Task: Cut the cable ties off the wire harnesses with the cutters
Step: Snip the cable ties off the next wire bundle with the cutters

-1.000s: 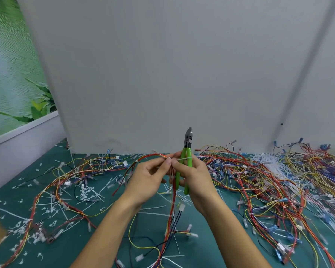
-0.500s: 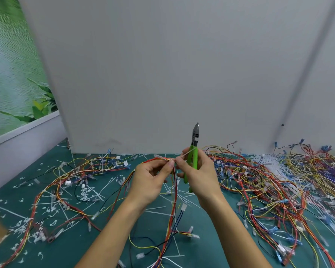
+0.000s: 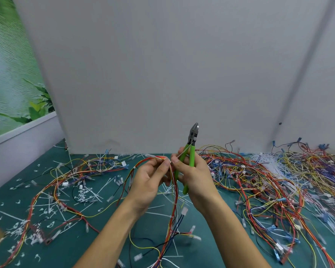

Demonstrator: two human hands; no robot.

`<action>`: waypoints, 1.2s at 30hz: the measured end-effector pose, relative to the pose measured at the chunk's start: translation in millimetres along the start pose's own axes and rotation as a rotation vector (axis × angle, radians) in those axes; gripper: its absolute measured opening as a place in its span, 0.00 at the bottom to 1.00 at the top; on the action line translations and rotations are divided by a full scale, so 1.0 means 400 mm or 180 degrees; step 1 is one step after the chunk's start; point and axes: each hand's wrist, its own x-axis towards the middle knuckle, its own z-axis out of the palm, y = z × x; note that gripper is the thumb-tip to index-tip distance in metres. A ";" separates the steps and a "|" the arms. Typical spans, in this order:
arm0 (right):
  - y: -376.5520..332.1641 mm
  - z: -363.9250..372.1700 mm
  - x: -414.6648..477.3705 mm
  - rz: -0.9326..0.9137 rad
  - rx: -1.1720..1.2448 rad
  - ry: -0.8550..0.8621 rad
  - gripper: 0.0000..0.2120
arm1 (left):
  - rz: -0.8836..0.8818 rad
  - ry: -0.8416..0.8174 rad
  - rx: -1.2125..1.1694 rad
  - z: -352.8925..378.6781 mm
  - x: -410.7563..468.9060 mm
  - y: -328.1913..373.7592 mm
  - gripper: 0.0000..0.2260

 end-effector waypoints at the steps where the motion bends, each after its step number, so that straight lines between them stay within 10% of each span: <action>1: -0.002 0.000 -0.001 0.0033 0.0060 0.0015 0.07 | -0.0011 -0.0033 -0.0051 0.004 -0.002 0.001 0.11; 21: -0.010 -0.010 0.015 0.0751 0.1022 0.0072 0.13 | -0.0160 -0.0167 -0.0172 0.027 -0.012 0.009 0.14; 28: -0.017 -0.030 0.021 0.0523 0.0096 0.0110 0.06 | 0.0084 0.0341 0.0180 0.038 -0.003 0.008 0.11; 36: -0.012 -0.099 0.028 -0.0335 -0.3238 -0.0109 0.05 | 0.0423 0.0733 0.0246 -0.011 0.015 0.053 0.09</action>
